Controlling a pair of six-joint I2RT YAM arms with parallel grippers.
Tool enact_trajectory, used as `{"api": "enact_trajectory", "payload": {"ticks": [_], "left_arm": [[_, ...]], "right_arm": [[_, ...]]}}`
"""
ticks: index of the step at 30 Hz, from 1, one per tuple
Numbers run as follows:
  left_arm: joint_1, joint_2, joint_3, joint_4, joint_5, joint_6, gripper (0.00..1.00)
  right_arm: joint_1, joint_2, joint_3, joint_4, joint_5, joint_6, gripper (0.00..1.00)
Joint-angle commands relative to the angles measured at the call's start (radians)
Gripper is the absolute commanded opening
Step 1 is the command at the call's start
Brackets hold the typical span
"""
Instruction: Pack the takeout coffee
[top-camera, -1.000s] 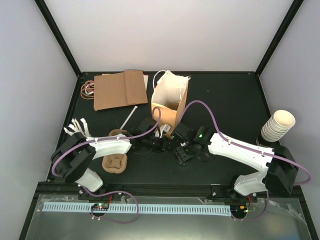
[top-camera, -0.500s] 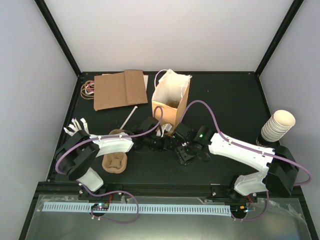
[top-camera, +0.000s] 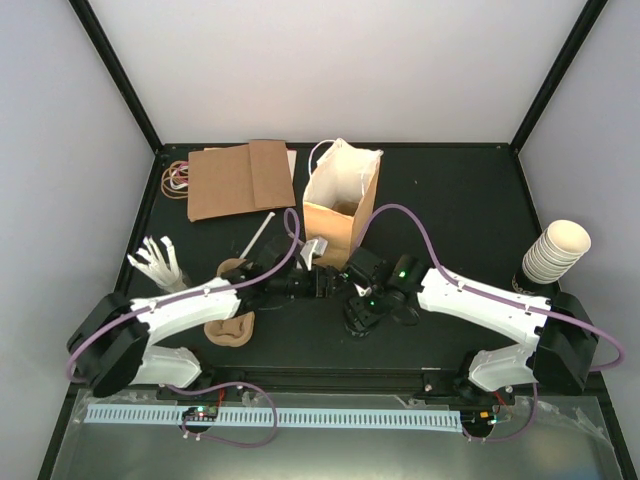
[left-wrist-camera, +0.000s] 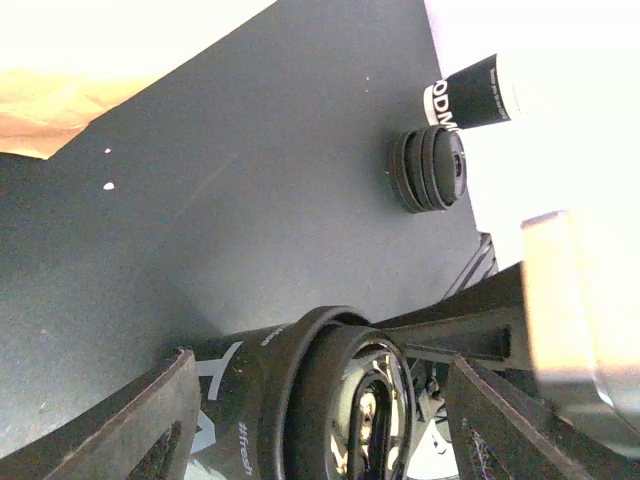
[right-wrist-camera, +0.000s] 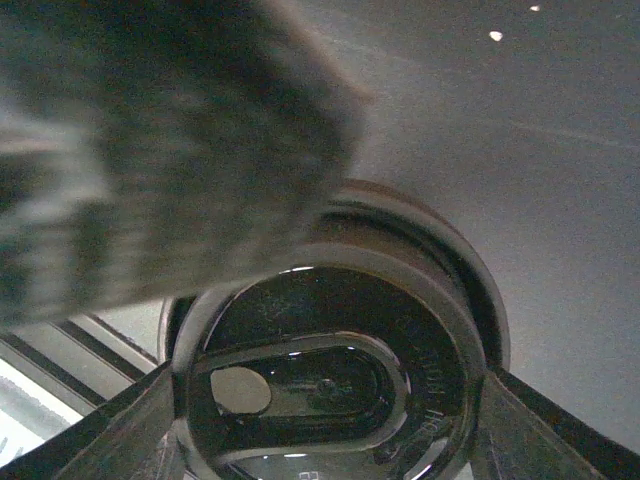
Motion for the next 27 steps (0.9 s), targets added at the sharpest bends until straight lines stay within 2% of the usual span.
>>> {"api": "enact_trajectory", "payload": {"ticks": [1,10,21,27], "left_arm": [[-0.003,-0.109,-0.02,-0.068,-0.055,0.012,0.71],[0.001,-0.207,-0.098,-0.113,-0.077,-0.003,0.73],[0.001,-0.158,-0.135,-0.057,-0.04,-0.009,0.43],[0.0,-0.164,-0.176,-0.015,0.001,-0.018,0.38]], "right_arm": [[0.028,0.048,-0.048,-0.058,-0.154,-0.013,0.7],[0.083,0.046,-0.031,-0.076,-0.16,-0.029,0.7],[0.144,0.088,-0.002,-0.094,-0.139,-0.04,0.7],[0.144,0.103,-0.002,-0.092,-0.136,-0.043,0.7]]}}
